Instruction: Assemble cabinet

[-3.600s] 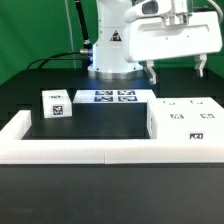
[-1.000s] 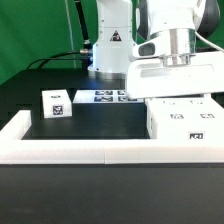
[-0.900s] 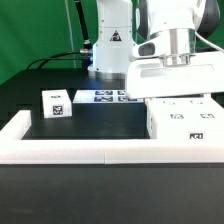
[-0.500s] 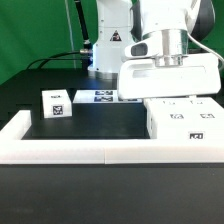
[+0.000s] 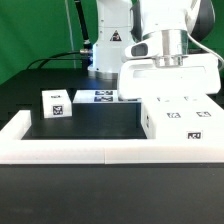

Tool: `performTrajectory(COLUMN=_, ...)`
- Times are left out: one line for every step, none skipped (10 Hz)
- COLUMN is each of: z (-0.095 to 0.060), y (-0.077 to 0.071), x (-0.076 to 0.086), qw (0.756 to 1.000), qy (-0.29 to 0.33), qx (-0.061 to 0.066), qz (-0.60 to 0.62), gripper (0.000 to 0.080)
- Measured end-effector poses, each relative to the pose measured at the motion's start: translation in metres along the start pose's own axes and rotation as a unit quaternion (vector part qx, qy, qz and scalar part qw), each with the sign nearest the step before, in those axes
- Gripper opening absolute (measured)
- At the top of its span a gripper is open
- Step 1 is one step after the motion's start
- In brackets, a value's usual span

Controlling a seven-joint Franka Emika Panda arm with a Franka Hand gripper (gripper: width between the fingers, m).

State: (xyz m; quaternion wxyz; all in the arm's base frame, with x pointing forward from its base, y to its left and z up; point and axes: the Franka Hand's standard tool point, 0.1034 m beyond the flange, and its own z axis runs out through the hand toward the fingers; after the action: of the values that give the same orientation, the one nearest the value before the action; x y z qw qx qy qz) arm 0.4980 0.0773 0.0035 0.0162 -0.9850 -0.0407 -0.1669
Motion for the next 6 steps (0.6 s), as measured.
performTrajectory(z=0.000, y=0.000, x=0.000, qw=1.000, qy=0.000, qx=0.000, qz=-0.002, gripper=0.0005)
performTrajectory(z=0.000, y=0.000, x=0.000, qw=1.000, qy=0.000, qx=0.000, qz=-0.003, gripper=0.0005)
performTrajectory(z=-0.001, y=0.001, x=0.000, qw=1.000, qy=-0.008, qx=0.001, qz=-0.009, gripper=0.0002)
performTrajectory(z=-0.018, y=0.005, x=0.007, qw=1.000, qy=-0.025, qx=0.004, qz=-0.017, gripper=0.0002)
performTrajectory(z=-0.033, y=0.006, x=0.016, qw=0.999, qy=-0.027, qx=0.006, qz=-0.017, gripper=0.0002)
performTrajectory(z=-0.044, y=0.006, x=0.021, qw=0.999, qy=-0.029, qx=0.007, qz=-0.018, gripper=0.0002)
